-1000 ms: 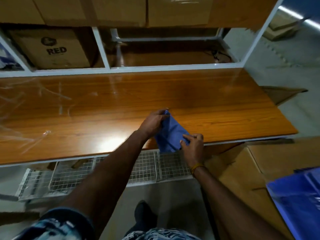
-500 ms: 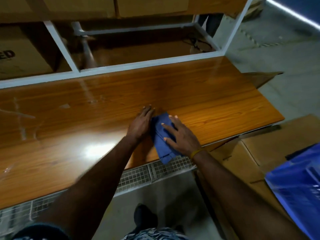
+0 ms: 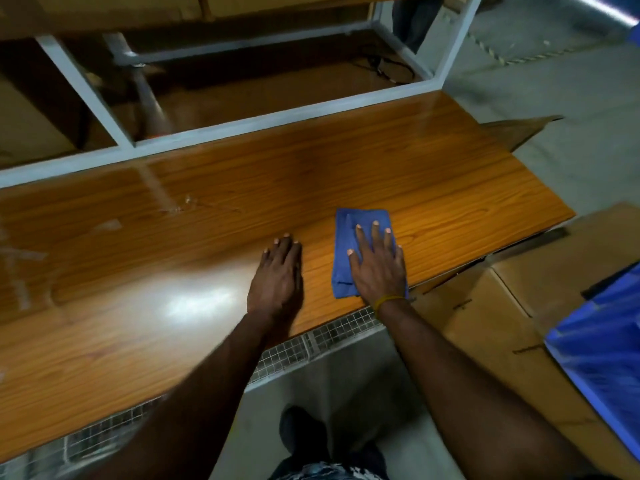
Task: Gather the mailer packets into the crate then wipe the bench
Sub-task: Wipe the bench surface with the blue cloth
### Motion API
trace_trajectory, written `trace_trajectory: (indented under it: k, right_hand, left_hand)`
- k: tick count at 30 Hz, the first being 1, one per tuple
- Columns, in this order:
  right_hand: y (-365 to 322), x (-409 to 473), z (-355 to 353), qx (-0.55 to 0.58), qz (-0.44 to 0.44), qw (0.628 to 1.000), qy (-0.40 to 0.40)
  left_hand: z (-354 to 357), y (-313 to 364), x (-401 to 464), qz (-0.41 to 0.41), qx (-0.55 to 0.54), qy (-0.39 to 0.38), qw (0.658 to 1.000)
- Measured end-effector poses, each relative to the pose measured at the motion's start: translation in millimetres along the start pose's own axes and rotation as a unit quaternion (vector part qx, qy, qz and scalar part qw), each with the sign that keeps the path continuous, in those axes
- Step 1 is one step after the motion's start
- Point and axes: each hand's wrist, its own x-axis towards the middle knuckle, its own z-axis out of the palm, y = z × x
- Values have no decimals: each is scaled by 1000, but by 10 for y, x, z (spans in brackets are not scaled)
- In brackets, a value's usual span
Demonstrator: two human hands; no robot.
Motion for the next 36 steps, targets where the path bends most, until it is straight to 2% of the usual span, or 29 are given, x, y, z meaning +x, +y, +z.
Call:
trace_trajectory:
  k: [5,8,11,15,18,21,23,25,28,31,34,36]
  right_hand:
    - [89,-232,94,-12,-83,997,-4]
    - [262,-30,47,-6,-12,1000,-8]
    - [103,157,5,3,64,998,2]
    - [-182,-43,82,-8,-8,1000,-3]
    - [67,-240,68,-19,-52,998,13]
    - [359,-50,-33,-12,3,1000,-2]
    - [348,137,-74,7,68,998,-7]
    - [211,192,-79,10,91,996,-4]
    - [162,-23,-30,-3,14,1000,-3]
    - [522,-171,-41,-10,-37,999,-3]
    - [783,97,-138,20,58,998,-4]
    - [718,289,-165,23,116,993,-1]
  left_hand:
    - [20,15,32,-1,9,-4,1000]
    - [-5,30,28,3,21,-3,1000]
    - [-13,44,48,12,36,-2,999]
    - [-19,37,73,16,47,-4,999]
    - [-7,24,78,15,38,-2,999]
    - [21,24,61,14,31,0,999]
    - [29,27,73,19,29,-1,999]
    - [28,39,118,22,28,-2,999]
    - [0,96,194,20,25,-8,999]
    - [-35,182,232,18,15,-1,1000]
    - [-33,214,282,21,20,4,1000]
    - [-7,238,346,30,23,10,999]
